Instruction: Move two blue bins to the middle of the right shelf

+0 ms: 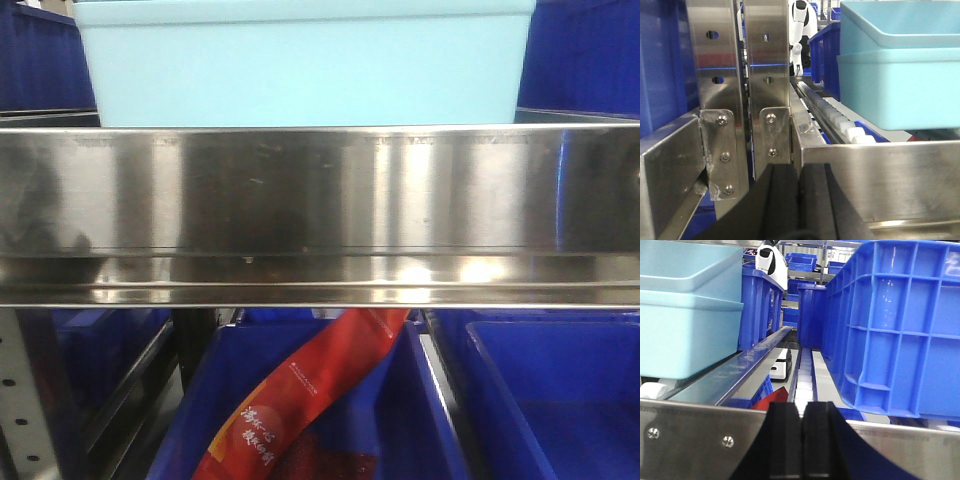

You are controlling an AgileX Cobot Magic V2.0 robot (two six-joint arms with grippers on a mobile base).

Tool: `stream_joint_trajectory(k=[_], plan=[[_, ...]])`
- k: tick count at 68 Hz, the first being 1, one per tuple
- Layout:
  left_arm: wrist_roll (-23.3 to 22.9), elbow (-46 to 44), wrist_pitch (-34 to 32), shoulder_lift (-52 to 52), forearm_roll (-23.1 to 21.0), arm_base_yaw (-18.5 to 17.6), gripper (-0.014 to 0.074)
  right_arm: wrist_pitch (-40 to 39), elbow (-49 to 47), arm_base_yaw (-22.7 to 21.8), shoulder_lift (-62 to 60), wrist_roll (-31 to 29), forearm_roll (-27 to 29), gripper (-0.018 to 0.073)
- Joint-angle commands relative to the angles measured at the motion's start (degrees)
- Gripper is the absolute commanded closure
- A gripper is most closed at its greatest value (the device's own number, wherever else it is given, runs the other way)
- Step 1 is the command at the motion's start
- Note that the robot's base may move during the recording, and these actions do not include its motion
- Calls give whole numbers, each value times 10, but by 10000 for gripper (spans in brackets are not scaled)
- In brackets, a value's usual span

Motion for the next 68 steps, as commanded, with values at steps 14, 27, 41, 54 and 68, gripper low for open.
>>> stream_joint_trajectory(k=[14,27,41,54,68], plan=[[4,-1,-34,-3,-15,3,697,-9,0,-4,-2,3,3,725],[4,-1,-34,-3,-15,26,697,-9,0,-4,-2,3,3,725],[4,-1,-34,-3,-23,30,697,-9,0,-4,-2,3,3,725],[4,-1,-34,-3,-23,30,697,-9,0,-4,-2,3,3,725],[4,-1,-34,-3,-23,30,697,-9,0,-4,-2,3,3,725]])
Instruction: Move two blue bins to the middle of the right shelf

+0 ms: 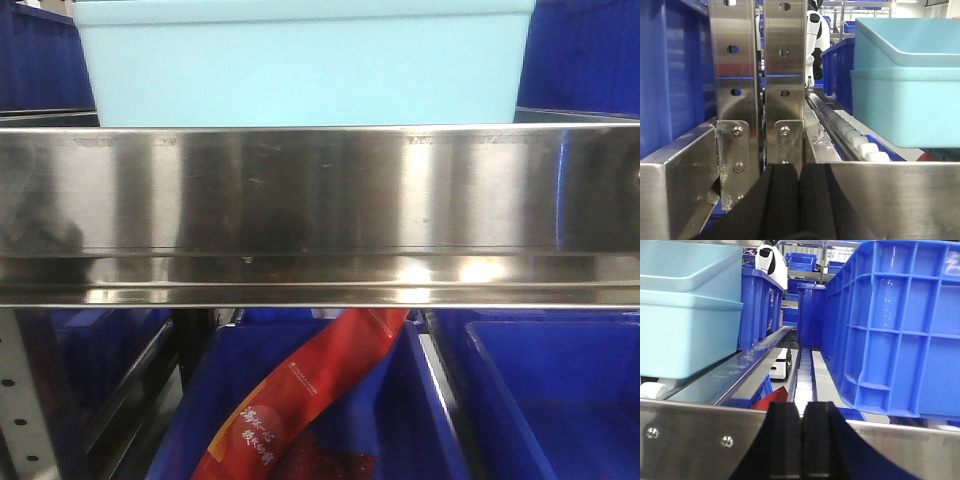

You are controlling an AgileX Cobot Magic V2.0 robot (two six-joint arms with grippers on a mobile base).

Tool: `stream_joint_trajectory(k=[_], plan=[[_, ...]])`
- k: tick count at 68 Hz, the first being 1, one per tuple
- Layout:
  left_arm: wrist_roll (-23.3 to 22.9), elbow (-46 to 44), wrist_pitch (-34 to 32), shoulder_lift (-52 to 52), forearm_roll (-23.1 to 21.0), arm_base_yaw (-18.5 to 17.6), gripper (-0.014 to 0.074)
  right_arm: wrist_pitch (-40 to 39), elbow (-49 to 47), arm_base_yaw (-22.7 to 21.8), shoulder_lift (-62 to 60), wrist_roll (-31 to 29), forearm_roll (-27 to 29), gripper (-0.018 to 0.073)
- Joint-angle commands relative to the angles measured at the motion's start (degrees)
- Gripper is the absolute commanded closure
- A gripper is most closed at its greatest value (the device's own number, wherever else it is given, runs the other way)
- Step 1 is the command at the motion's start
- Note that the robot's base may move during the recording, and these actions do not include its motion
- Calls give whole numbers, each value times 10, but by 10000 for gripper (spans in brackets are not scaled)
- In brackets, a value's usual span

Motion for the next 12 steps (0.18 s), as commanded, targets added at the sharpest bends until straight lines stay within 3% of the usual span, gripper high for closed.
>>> stream_joint_trajectory(k=[1,12], plan=[[0,-1,-14,-3,-4,2,697,-9,0,-4,-2,2,3,725],[0,-1,-14,-3,-4,2,697,-9,0,-4,-2,2,3,725]])
